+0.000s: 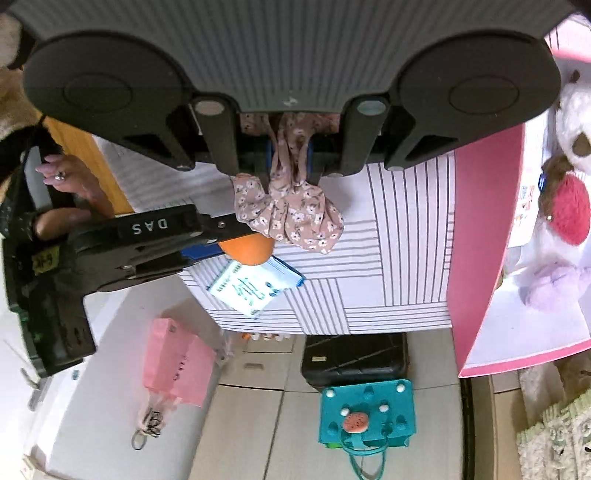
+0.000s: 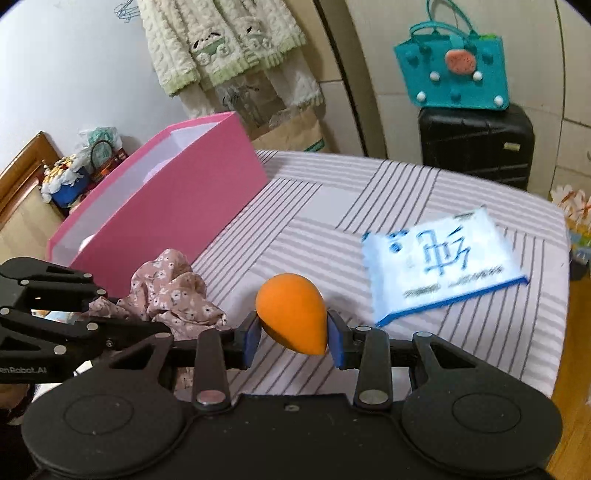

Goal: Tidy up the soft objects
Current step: 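Carry the floral scrunchie and orange sponge together over the pink box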

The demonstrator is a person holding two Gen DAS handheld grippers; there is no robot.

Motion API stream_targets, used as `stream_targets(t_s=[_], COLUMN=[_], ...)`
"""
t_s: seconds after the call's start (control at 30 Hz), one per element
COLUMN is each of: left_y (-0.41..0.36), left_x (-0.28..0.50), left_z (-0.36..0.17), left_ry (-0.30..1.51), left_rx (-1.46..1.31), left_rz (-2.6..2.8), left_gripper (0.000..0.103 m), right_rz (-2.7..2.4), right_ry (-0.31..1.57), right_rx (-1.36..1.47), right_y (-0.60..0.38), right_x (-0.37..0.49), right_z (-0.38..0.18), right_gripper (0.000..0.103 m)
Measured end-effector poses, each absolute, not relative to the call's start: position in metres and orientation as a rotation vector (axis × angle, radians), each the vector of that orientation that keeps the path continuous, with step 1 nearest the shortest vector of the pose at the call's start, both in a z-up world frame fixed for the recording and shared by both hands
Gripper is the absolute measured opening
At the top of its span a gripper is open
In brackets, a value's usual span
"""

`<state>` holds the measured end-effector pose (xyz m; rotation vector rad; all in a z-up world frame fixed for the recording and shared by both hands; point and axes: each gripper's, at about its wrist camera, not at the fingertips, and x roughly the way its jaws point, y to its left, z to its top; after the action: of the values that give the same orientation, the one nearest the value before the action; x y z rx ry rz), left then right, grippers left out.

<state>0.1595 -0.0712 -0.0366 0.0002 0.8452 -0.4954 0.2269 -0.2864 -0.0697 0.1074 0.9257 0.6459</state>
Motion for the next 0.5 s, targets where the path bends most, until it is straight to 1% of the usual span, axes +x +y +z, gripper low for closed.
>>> stream_targets(t_s=[0.23,0.5], left_y=[-0.054,-0.014], left_x=[0.140,0.122], left_z=[-0.018,0.024], left_ry=[0.918,0.900], left_rx=[-0.021,0.060], left_rz=[-0.629,-0.619], left_gripper=[0.015,0.015], right_rz=[0.677,0.772], right_ry=[0.974,1.025], right_rx=[0.060,-0.013], right_y=[-0.263,-0.230], right_x=[0.201,0.177], right_z=[-0.047,-0.021], right_gripper=[0.043,0.043])
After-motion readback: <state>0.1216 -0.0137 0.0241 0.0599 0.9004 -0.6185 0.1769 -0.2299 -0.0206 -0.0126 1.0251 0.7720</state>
